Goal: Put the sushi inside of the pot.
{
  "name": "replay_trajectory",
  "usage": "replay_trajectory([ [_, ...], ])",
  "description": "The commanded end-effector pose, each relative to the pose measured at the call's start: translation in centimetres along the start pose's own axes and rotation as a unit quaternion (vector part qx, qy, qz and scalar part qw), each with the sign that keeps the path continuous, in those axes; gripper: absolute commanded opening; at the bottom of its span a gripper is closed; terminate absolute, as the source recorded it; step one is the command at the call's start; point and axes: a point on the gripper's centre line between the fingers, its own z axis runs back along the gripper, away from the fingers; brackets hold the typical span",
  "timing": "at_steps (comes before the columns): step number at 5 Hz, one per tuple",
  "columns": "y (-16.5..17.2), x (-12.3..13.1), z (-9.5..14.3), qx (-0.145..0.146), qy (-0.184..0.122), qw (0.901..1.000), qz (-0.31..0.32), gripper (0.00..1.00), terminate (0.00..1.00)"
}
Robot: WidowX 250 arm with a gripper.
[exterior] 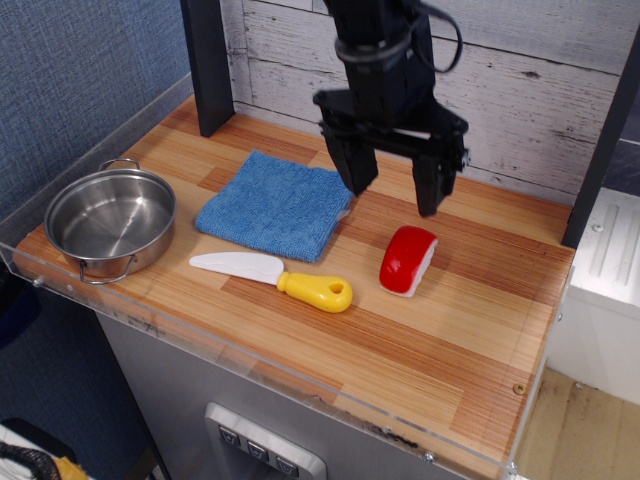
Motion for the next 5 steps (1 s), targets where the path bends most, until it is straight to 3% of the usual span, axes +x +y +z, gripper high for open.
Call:
replay_trajectory([
  [1, 0.4, 0.9, -2.8, -0.007, 0.007, 0.9997, -0.024, 1.0, 0.0],
  [2, 0.1, 0.6, -4.6, -0.013, 0.021, 0.9989, -0.039, 1.0, 0.0],
  [4, -0.6, 0.6, -6.5, -0.012, 0.015, 0.9995, -0.027, 1.0, 0.0],
  [5, -0.7, 0.7, -6.4, -0.008, 0.006, 0.9997, -0.024, 0.0, 0.0],
])
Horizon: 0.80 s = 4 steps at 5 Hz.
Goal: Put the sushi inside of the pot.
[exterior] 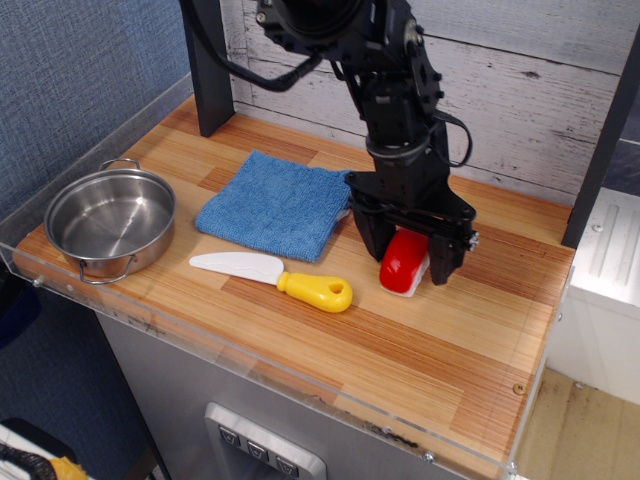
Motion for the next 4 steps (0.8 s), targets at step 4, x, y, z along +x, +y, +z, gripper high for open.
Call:
replay_trajectory([
  [4, -1.0, 1.7, 2.6, -0.024, -0.021, 0.9993, -0.018, 0.0, 0.0],
])
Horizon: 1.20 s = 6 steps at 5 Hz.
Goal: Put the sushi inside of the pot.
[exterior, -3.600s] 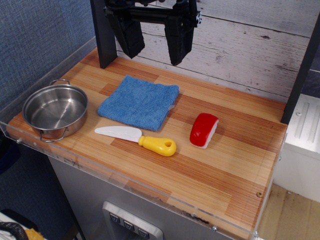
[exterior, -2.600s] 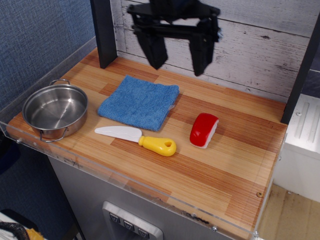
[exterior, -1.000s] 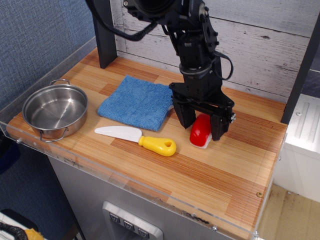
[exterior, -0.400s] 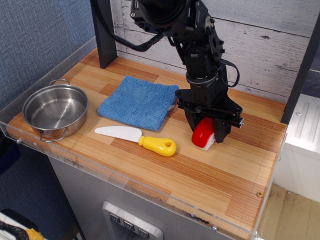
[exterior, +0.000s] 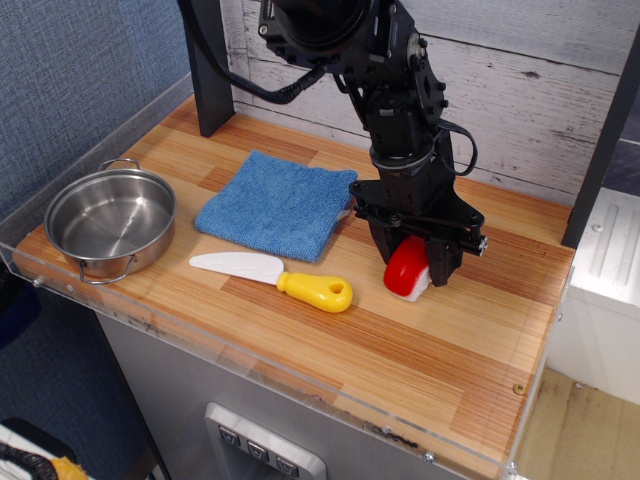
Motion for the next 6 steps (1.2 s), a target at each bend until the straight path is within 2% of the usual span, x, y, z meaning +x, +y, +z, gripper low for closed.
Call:
replay_trajectory([
  [1, -1.3, 3.0, 5.5, -0.02, -0.02, 0.9986, -0.044, 0.0, 0.0],
  [2, -1.2, 3.2, 8.7, -0.013, -0.028, 0.9991, -0.029, 0.0, 0.0],
  [4, 0.6, -1.2, 15.0, -0.028, -0.032, 0.9974, 0.058, 0.0, 0.0],
  [5, 2.4, -3.3, 17.6, -0.022, -0.046, 0.9932, 0.105, 0.0, 0.0],
  [6, 5.0, -5.0, 19.7, -0.002, -0.064, 0.9865, 0.151, 0.0, 0.0],
])
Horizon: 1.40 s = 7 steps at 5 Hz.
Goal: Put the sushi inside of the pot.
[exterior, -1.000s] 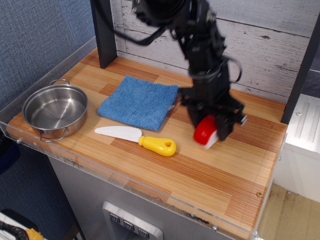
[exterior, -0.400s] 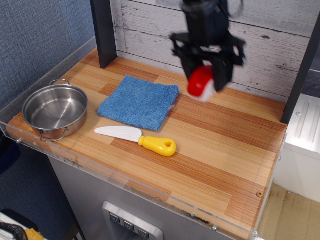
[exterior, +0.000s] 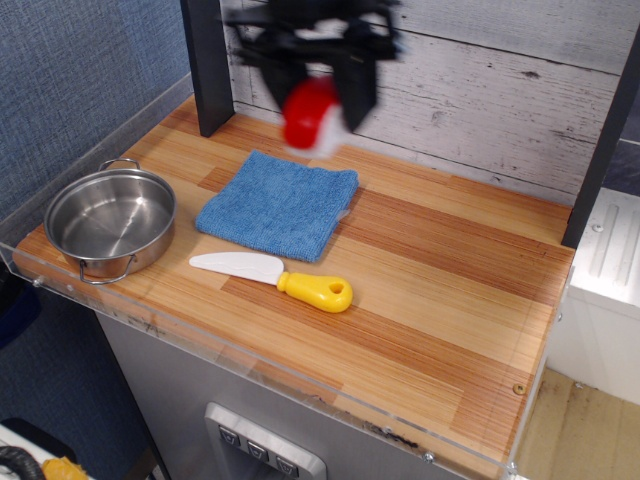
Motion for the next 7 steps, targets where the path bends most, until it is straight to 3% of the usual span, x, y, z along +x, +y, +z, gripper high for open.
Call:
replay_trajectory([
  [1, 4.9, -1.5, 3.9, 0.039, -0.045, 0.9954, 0.075, 0.0, 0.0],
  [3, 9.6, -3.7, 3.8, 0.077, -0.053, 0.9874, 0.128, 0.0, 0.0],
  [5, 13.8, -3.7, 1.7, 0.093, -0.045, 0.9807, 0.166, 0.0, 0.0],
  [7, 15.8, -3.2, -0.5, 0.123, -0.03, 0.9766, 0.174, 0.0, 0.0],
])
